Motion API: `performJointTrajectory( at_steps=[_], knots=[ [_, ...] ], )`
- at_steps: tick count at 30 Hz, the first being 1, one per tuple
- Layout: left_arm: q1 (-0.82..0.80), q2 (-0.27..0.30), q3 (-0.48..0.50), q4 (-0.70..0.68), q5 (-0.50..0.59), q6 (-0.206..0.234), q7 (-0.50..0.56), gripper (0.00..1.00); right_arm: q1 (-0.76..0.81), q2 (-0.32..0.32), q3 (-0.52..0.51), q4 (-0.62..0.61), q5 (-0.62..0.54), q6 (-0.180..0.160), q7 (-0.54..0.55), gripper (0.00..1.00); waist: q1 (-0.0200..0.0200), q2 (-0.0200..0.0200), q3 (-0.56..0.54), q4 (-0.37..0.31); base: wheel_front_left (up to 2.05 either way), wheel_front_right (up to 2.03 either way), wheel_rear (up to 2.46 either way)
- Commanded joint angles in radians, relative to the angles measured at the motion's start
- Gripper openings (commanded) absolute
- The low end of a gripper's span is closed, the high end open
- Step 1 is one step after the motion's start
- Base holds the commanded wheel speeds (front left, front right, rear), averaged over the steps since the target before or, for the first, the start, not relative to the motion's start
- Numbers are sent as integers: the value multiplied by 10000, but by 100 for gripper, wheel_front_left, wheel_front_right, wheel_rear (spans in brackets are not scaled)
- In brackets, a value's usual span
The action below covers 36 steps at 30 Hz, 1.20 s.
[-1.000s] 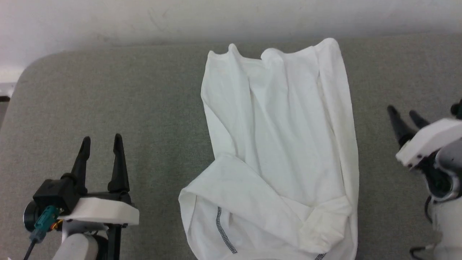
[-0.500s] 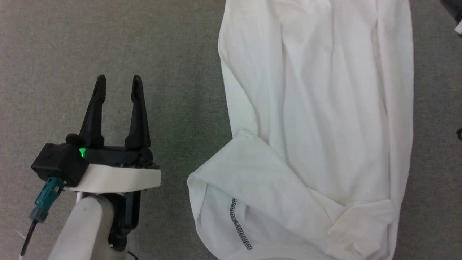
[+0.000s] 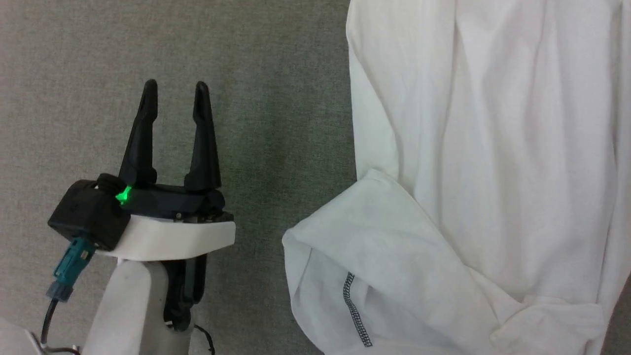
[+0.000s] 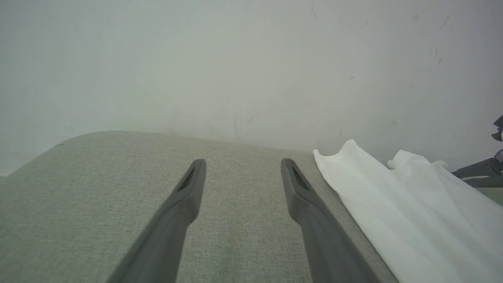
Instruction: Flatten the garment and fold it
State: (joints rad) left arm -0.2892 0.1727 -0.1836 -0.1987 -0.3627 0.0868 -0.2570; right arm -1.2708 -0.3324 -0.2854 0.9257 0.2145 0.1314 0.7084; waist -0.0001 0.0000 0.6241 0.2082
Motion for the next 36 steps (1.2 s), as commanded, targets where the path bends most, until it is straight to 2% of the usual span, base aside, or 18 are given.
performJointTrajectory(
  at_steps=[1,2,3,4,5,10,15,20,24,30,36],
  knots=[
    [-59,-126,115,82,136,-133,-46,100,214,73,38,450,-189,-7,396,100,1,0,177,184,0,0,0],
    [-43,-192,164,124,165,-184,-46,100,239,67,-30,610,-242,-7,593,100,1,0,166,181,0,0,0],
    [-26,-250,210,165,199,-238,-46,100,281,74,-64,786,-312,-7,849,72,1,0,148,177,0,0,0],
    [-9,-300,253,204,239,-287,-46,100,314,72,-113,952,-386,-7,1096,31,1,0,130,170,0,0,0],
    [4,-349,294,231,278,-329,-46,100,322,75,-190,1076,-447,-7,1274,0,1,0,126,161,0,0,0],
    [78,-550,465,415,453,-532,-47,100,305,156,-148,969,-690,-7,1222,0,1,0,-60,102,0,0,0],
    [267,-704,647,688,600,-677,-47,100,425,43,215,208,-568,-7,48,0,1,0,-703,-83,0,0,0],
    [806,-799,856,960,737,-718,-47,100,1118,-274,1327,-873,-31,-7,-1181,0,1,0,-1844,-462,0,0,0],
    [1365,-830,952,1088,825,-642,-47,100,1901,-466,2049,-1911,846,-7,-1811,0,1,0,-2752,-925,0,0,0],
    [2081,-731,1037,1177,879,-481,16,100,3633,-442,3009,-3960,1898,-7,-2111,0,1,0,-3998,-1459,0,0,0],
    [2614,-644,998,1079,888,-343,359,100,5944,300,3523,-6858,2343,-7,-2148,0,1,0,-5032,-1645,0,0,0]
  ],
)
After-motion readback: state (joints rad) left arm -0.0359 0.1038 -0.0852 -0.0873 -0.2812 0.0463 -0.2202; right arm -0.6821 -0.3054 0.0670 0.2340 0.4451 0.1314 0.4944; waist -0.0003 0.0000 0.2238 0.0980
